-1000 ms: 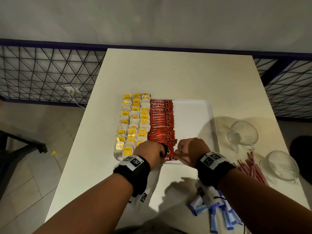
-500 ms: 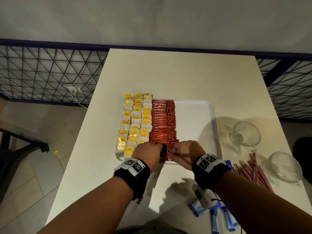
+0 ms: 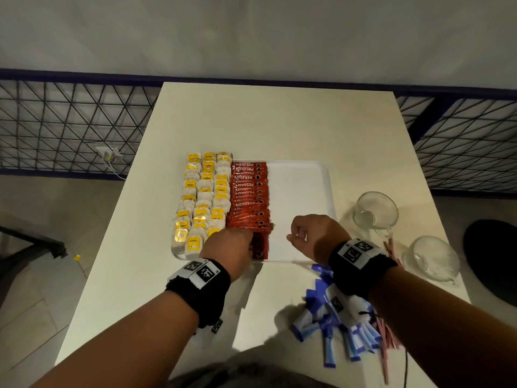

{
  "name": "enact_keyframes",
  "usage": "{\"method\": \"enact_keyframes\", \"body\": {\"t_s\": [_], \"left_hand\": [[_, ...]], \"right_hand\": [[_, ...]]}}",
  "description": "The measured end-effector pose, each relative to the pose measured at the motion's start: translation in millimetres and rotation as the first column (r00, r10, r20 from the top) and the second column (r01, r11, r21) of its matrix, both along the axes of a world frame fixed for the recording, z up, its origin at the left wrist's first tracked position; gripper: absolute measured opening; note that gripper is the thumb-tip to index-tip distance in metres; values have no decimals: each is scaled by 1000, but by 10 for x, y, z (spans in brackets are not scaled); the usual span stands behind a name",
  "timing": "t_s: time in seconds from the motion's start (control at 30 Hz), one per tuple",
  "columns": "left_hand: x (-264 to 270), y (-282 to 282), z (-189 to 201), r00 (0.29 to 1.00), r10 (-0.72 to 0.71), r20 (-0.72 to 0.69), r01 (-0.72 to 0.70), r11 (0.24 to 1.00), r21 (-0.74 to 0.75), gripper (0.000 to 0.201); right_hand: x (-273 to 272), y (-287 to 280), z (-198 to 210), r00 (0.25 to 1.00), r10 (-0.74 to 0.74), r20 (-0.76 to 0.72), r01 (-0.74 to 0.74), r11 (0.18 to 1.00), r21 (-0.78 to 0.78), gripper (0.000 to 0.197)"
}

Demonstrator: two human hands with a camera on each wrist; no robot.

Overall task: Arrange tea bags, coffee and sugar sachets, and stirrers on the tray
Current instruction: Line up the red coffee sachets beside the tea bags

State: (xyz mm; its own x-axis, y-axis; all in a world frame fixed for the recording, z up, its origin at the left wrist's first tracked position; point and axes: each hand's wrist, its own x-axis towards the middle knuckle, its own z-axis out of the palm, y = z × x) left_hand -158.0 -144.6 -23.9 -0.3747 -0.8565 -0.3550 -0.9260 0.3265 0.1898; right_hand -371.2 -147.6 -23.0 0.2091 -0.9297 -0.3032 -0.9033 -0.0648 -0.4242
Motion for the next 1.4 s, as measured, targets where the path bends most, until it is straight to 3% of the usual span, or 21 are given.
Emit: {"method": "enact_keyframes", "body": {"t_s": [0.1, 0.23, 0.37, 0.43, 0.5, 0.6, 0.73, 0.8, 0.9, 1.07, 1.27, 1.4], "left_hand": [[-277, 317, 200, 979, -64, -193, 73, 997, 38, 21], [-711, 763, 177, 975, -160, -156, 182, 973, 142, 24], [-645, 814, -97, 983, 86, -161, -74, 994, 78, 22], [-398, 630, -179, 959, 193, -209, -202, 979, -24, 23], [-118, 378, -194, 958, 233, -169, -255, 959, -121, 26], [118, -2, -180, 986, 164, -17, -165, 973, -159, 36], [79, -273, -257, 987, -146, 67, 154, 980, -125, 40], [51, -308, -311, 966, -216, 141, 231, 967, -103, 41], [73, -301, -369, 958, -224, 179, 243, 966, -92, 45], [118, -397, -331, 983, -175, 52, 180, 977, -114, 48], [110, -551, -312, 959, -241, 146, 241, 970, 18, 59], [112, -608, -336, 948, -291, 128, 292, 956, 10, 60]], "right_hand": [[-282, 147, 80, 1000, 22, -3, -22, 1000, 16, 13], [-596, 349, 86, 997, 46, -65, -41, 996, 78, 14], [-697, 520, 62, 988, 124, -95, -112, 985, 129, 18], [-694, 560, 52, 982, 153, -106, -137, 980, 146, 17], [-652, 562, 34, 978, 171, -117, -154, 978, 142, 18], [-532, 480, 4, 983, 161, -90, -152, 983, 99, 27], [-311, 307, -31, 982, 175, -70, -173, 984, 39, 40], [-187, 228, -56, 979, 185, -89, -181, 982, 53, 46], [11, 140, -107, 966, 223, -128, -214, 973, 83, 53], [340, 0, -179, 971, 198, -131, -195, 980, 34, 56], [542, -125, -315, 994, 105, -9, -105, 994, 33, 37], [534, -187, -275, 995, -17, 102, 21, 999, -46, 34]]}}
